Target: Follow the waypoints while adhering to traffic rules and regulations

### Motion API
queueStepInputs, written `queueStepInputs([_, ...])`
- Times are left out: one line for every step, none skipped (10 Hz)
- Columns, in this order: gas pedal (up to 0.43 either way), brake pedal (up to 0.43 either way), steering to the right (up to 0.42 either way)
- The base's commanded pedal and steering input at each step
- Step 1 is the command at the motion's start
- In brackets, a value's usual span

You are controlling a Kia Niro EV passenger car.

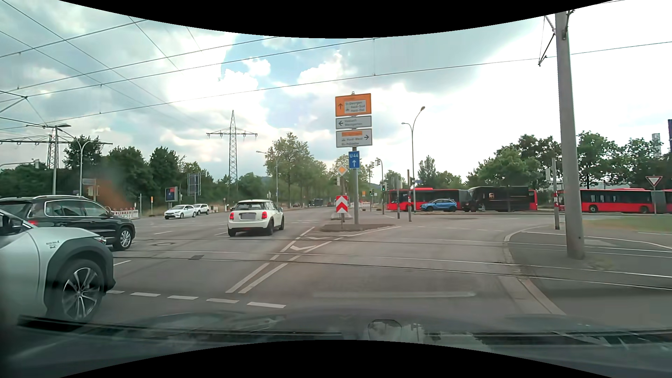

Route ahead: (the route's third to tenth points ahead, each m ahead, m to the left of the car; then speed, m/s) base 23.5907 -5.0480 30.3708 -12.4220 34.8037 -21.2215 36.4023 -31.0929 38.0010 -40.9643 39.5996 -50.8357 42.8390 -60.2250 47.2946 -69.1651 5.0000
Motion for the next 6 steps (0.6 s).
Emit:
queueStepInputs([0.268, 0.0, 0.088])
queueStepInputs([0.248, 0.0, 0.097])
queueStepInputs([0.24, 0.0, 0.104])
queueStepInputs([0.228, 0.0, 0.111])
queueStepInputs([0.22, 0.0, 0.114])
queueStepInputs([0.22, 0.0, 0.114])
